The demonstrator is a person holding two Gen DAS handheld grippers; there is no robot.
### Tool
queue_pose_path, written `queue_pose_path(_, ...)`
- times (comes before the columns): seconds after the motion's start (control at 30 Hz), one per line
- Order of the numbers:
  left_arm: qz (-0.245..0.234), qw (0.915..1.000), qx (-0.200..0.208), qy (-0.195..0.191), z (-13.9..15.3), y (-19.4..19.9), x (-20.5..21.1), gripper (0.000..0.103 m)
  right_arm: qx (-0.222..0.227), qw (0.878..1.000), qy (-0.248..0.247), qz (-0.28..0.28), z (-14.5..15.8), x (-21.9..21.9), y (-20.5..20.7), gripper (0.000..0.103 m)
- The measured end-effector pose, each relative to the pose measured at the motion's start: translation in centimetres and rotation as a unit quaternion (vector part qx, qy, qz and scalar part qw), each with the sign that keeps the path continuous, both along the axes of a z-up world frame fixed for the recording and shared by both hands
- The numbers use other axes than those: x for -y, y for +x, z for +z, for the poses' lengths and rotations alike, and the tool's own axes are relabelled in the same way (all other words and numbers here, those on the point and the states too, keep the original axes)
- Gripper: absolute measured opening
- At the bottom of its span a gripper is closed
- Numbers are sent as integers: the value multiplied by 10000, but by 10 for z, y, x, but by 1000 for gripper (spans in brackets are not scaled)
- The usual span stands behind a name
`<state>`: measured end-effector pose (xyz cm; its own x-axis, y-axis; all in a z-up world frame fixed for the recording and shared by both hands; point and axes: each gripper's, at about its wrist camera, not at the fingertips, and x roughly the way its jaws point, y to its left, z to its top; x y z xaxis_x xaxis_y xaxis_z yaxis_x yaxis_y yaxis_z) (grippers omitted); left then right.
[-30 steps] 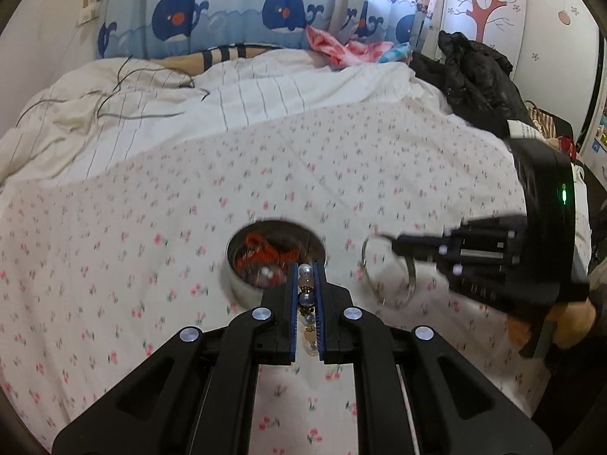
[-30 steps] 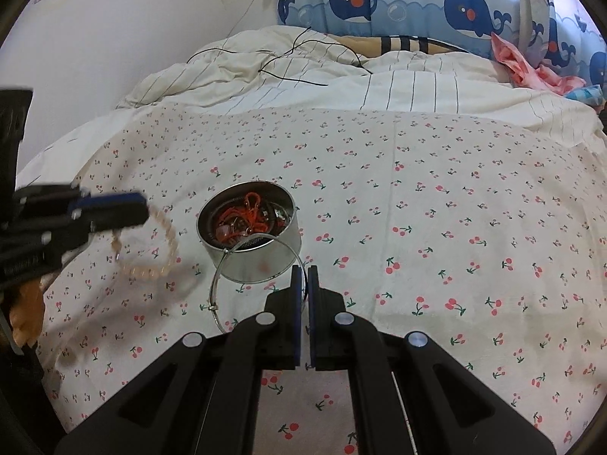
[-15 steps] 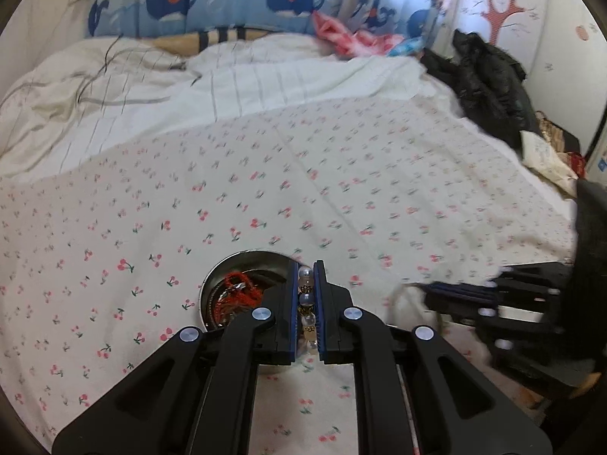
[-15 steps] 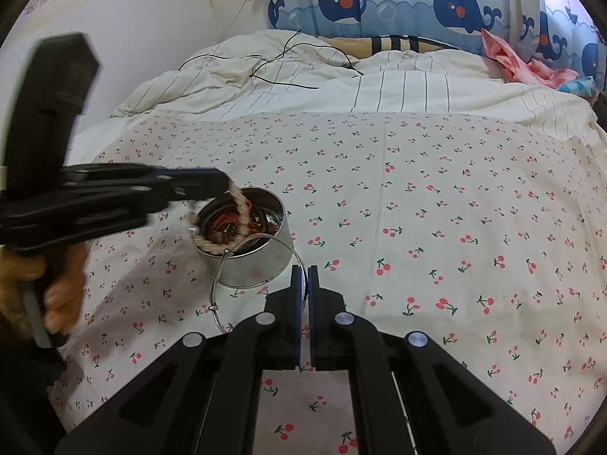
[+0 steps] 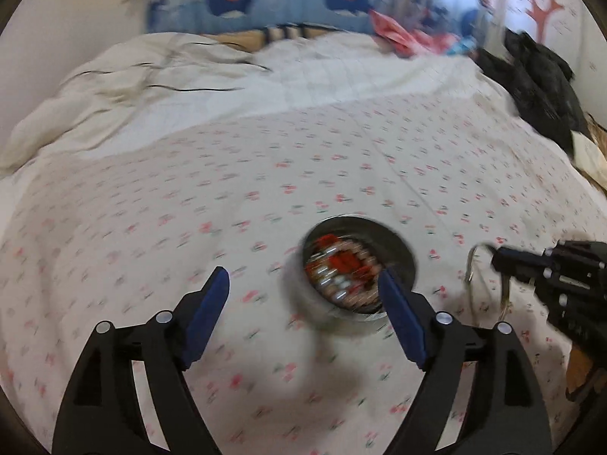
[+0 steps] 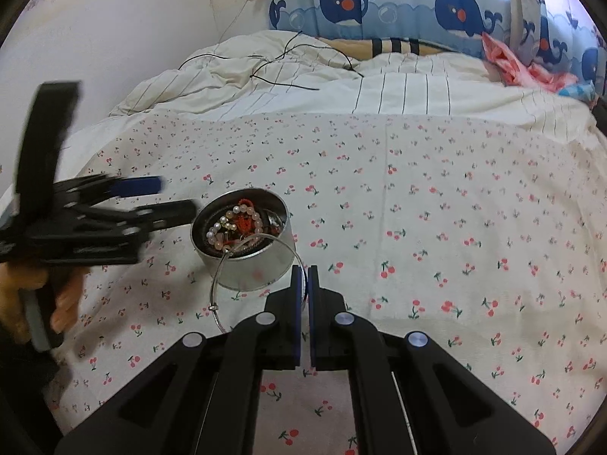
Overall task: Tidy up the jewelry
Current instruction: 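Lower the pearl bracelet and bangle into the silver tin and release both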
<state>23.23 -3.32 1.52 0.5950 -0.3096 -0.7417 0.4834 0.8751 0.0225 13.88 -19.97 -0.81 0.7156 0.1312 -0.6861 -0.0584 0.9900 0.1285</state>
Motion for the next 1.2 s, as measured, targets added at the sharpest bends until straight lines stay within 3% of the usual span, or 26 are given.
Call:
queue_pose_path(0.2,863,9954,223,338,-10,4,-32,81,36,9996,-284,50,6,-25,25,4)
queue_pose_path(0.27,989,9945,249,240,-5,7,-42,84,3,9993,-369,70,6,-36,42,4)
queue_pose_path(0.4,1080,9938,234,140,0,11,-48,88,-134,9988,-463,119,3,-53,71,4)
queue_pose_path(0.8,896,9943,388,438,2,-1,-31,89,-678,9939,-867,50,-26,-63,103,4)
queue_pose_path(0.83,894,9943,387,443,2,-1,-31,89,-723,9937,-857,68,-28,-63,104,6)
queue_pose_path(0.93,890,9942,396,464,2,-2,-30,89,-543,9952,-807,47,-23,-62,93,36)
queue_pose_path(1.03,885,9941,404,476,1,-3,-28,89,-109,9957,-920,-73,-6,-57,61,41)
queue_pose_path(1.07,887,9941,409,477,1,-4,-27,89,-32,9954,-950,-109,-3,-55,53,54)
queue_pose_path(1.13,884,9942,410,450,0,-6,-25,89,139,9943,-1033,-203,1,-48,27,69)
queue_pose_path(1.2,863,9944,413,460,-1,-9,-21,90,178,9930,-1125,-318,-2,-40,4,72)
